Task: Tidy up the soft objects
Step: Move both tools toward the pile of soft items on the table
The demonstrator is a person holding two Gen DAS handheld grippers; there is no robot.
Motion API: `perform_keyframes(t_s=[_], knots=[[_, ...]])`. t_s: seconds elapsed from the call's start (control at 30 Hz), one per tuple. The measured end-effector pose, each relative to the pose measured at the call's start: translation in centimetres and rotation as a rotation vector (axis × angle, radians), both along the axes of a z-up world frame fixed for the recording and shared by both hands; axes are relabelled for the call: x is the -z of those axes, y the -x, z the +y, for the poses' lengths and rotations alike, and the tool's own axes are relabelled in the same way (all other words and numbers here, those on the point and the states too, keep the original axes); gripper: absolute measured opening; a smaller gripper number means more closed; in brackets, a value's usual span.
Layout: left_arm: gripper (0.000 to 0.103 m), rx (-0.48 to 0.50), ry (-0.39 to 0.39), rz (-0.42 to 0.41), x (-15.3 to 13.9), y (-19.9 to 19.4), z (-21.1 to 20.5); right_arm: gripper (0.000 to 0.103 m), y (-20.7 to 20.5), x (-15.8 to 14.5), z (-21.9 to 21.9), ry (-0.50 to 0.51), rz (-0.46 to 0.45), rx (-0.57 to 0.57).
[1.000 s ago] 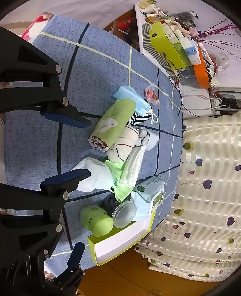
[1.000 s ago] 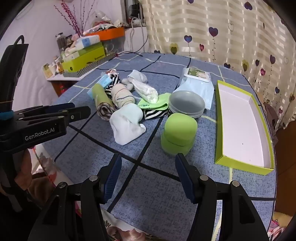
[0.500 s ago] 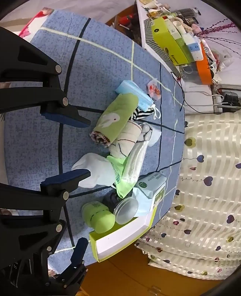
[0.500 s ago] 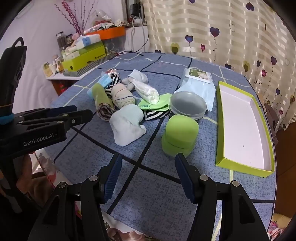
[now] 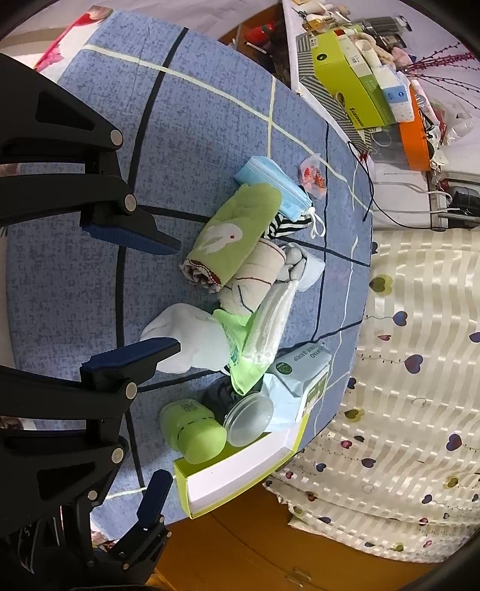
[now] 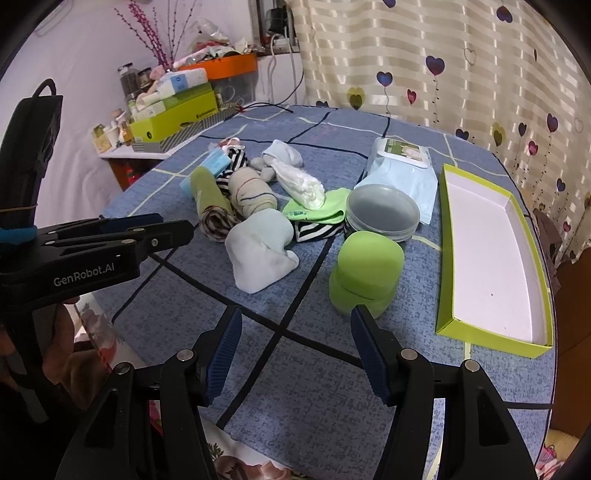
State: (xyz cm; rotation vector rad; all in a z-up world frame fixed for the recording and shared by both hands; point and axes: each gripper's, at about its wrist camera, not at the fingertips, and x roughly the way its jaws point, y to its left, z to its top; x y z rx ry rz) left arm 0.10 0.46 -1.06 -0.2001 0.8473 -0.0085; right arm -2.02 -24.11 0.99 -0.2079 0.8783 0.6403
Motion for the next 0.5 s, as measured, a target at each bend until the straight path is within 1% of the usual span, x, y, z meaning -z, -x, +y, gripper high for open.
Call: perform_keyframes(t_s=[0.5], knots=[[0.048,0.002,0.034,0.000,0.05,-0.01,0.39,0.062,0.06,-0.44,0.29,-0.003,-0.003,-0.003]])
